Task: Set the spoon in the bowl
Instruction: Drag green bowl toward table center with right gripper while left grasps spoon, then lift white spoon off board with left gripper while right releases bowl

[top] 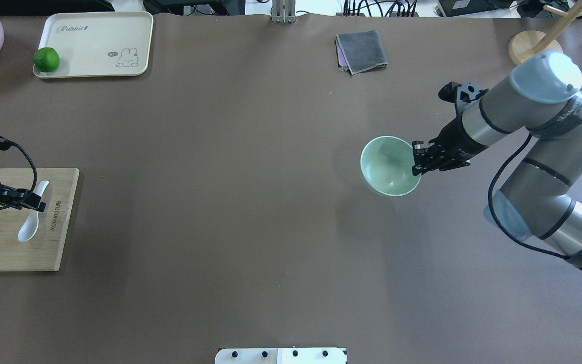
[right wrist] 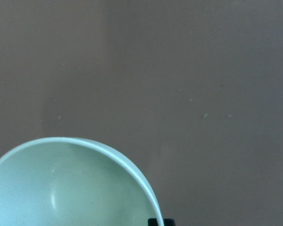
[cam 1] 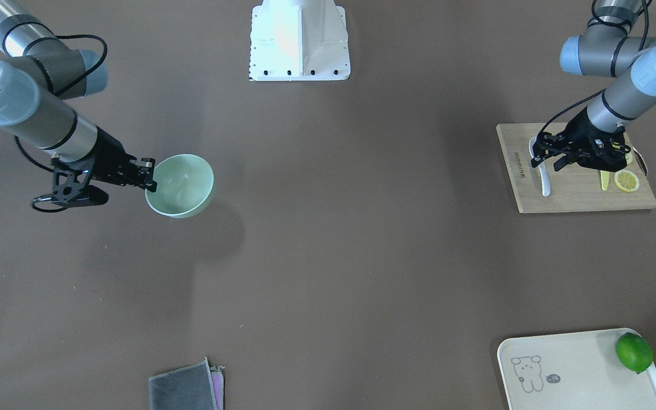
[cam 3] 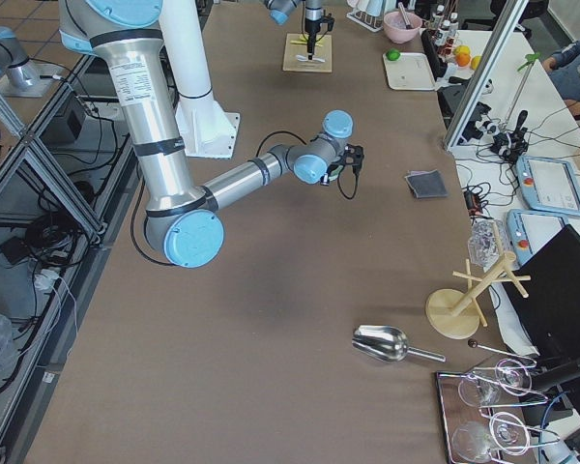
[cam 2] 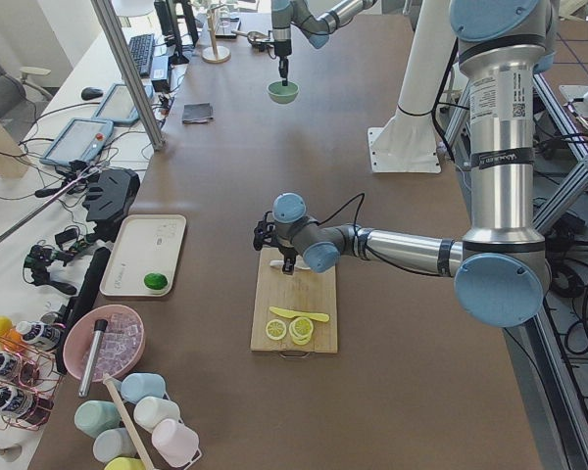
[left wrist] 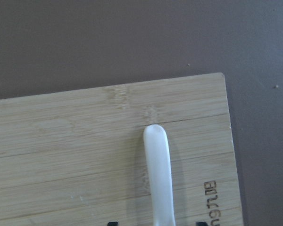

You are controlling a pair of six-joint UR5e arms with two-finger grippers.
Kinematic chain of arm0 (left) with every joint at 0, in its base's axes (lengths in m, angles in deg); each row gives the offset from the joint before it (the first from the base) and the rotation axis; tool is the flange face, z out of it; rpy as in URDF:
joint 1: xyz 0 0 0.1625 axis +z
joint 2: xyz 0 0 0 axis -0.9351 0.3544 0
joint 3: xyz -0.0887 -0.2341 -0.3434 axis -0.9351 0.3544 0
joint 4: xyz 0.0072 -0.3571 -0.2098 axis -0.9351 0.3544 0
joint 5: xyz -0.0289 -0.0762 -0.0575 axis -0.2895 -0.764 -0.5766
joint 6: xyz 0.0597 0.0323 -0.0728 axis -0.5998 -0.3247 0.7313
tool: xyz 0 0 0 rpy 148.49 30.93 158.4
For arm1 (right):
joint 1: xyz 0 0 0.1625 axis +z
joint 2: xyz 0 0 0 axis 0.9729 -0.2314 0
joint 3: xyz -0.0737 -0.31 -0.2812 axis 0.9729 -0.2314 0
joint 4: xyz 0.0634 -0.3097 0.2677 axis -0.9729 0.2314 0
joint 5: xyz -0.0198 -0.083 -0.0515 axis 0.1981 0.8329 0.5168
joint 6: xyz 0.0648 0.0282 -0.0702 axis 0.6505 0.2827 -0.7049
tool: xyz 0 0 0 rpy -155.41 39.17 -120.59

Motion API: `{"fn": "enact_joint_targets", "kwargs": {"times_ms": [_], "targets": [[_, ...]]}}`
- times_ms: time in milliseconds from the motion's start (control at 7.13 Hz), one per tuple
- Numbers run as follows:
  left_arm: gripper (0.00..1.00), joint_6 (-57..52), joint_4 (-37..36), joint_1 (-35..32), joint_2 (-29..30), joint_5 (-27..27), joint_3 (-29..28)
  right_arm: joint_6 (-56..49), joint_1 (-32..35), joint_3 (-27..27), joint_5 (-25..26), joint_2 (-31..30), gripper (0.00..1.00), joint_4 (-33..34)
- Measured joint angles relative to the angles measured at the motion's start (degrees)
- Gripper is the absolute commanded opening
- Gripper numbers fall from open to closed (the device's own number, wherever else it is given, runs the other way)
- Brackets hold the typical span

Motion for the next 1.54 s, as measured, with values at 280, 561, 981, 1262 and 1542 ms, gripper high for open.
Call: {"fn": "enact_joint_targets", "kwargs": {"times_ms": [280,561,981,1262,1542], "targets": [[0.40,-0.04,0.00,0.03,0.62,0.03,-0.54,6.17,-7.01,2.05,5.26,1.87,0.00,-0.03],[0.19,0.01,0.05,0.04,0.64,0.06,-0.54,10.79,-11.26,2.45,8.13,4.13,0.00,0.02],[0.00,0.10,0.06,0.09,0.72,-0.02,-0.29,14.37,-15.92,2.17,12.30,6.43,0.00,0.01],[0.00,1.28,0.03,0.09,2.28,-0.30,0.51,15.80,-18.16,1.82,14.71,7.84,0.00,0.04],[0.00,6.77,-0.19,0.98,6.88,-0.44,1.84,16.57,-20.89,1.47,18.41,9.72,0.80,0.47]]}}
